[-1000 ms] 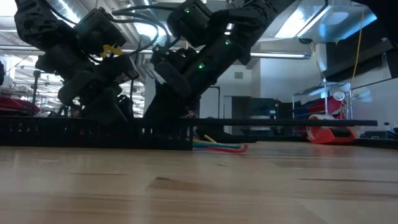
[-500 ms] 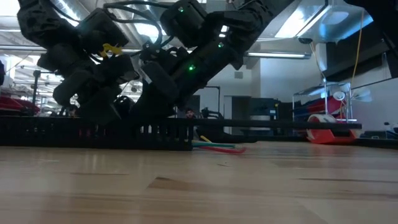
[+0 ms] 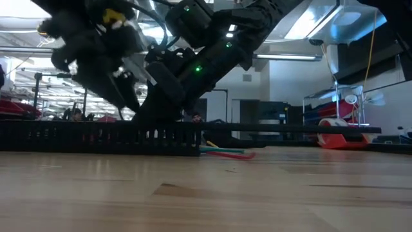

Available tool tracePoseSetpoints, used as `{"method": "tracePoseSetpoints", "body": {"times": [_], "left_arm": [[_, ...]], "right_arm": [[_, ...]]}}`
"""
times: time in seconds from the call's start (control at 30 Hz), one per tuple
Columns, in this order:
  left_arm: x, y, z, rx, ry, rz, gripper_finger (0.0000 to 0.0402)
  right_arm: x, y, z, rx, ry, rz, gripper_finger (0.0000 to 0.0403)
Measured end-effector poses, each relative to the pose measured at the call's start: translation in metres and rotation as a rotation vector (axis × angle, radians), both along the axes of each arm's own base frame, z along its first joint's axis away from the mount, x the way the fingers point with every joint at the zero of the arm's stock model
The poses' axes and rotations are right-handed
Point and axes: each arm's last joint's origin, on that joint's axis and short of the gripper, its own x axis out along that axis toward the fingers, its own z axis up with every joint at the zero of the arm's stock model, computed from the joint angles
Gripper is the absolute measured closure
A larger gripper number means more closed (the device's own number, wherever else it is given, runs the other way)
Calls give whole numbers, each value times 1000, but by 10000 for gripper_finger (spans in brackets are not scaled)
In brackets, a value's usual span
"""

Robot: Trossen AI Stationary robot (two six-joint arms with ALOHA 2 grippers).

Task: Ziptie cables
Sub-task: Close the black cable duct lid

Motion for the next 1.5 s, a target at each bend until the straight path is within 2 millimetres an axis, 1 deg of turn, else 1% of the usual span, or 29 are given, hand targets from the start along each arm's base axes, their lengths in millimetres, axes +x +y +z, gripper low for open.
{"method": "tracePoseSetpoints", "body": {"times": [0.1, 0.23, 0.3, 0.37, 0.47, 0.6, 0.8, 1.0, 1.1, 1.2, 1.4, 1.5], "left_arm": [[-12, 1, 17, 23, 2, 25, 100], [-35, 2, 28, 0, 52, 58, 100], [-45, 2, 29, -9, 92, 71, 100], [-50, 2, 28, -14, 84, 76, 100], [-54, 2, 15, -16, 89, 78, 100], [-51, 1, -2, -57, 65, 107, 100], [-39, 1, -14, -39, 21, 78, 100], [-27, 1, -30, -6, 65, 31, 100], [-22, -1, -36, -18, 74, 10, 102], [-20, -1, -42, -26, 97, 17, 121], [-19, -2, -43, -24, 95, 11, 186], [-18, -2, -43, -31, 83, 6, 198]], "right_arm": [[-1, 0, -1, 1, 10, -1, 179], [-1, 0, -1, -1, 10, -8, 179], [-1, -1, -1, -4, 6, -12, 178], [-1, -1, -1, -6, 4, -19, 178], [-1, -1, -1, -6, 2, -28, 178], [-1, -1, -1, 2, 2, -38, 178], [-1, -1, -1, 3, 2, -39, 178], [-1, -1, -1, 3, 2, -40, 178], [-1, -1, -1, 3, 2, -40, 178], [-1, -1, -1, 3, 2, -40, 178], [1, -1, 0, 22, -25, -20, 178], [3, 2, -1, 25, -52, -14, 178]]}}
